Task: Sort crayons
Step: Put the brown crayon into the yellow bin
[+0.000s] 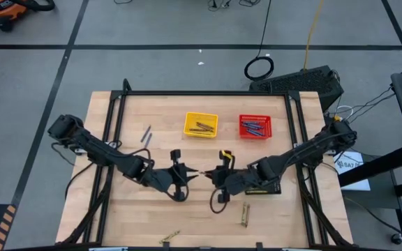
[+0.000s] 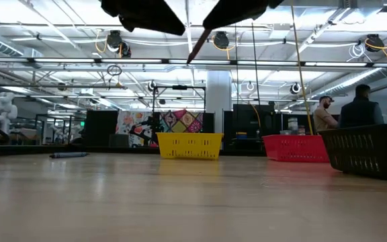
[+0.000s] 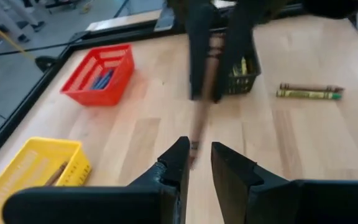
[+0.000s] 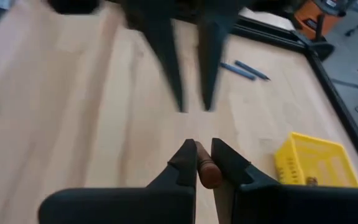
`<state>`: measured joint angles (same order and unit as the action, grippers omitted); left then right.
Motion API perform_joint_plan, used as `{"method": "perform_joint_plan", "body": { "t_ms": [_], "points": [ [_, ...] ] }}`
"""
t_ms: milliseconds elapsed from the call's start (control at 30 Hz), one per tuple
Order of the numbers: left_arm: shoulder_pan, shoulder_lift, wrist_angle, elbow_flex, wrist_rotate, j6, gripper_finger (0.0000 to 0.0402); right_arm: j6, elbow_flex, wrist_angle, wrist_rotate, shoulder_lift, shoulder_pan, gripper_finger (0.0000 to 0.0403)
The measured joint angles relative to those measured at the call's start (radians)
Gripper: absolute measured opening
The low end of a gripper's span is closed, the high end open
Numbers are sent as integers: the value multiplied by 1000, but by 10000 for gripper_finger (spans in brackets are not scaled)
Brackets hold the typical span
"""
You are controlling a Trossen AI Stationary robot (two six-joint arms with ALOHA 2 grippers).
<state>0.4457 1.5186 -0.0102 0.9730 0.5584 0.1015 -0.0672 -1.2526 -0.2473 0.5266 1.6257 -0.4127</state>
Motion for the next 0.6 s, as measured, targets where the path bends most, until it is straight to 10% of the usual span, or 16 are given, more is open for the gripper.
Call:
{"method": "perform_joint_plan", "body": {
  "t_ms": [400,600],
  "points": [
    [2,-39,-99,0,7,42,73,50,0,-21,-10,0,181,3],
    [2,-39,-190,0,-6,103,73,53,0,-19,-195,0,333,3]
  ]
}}
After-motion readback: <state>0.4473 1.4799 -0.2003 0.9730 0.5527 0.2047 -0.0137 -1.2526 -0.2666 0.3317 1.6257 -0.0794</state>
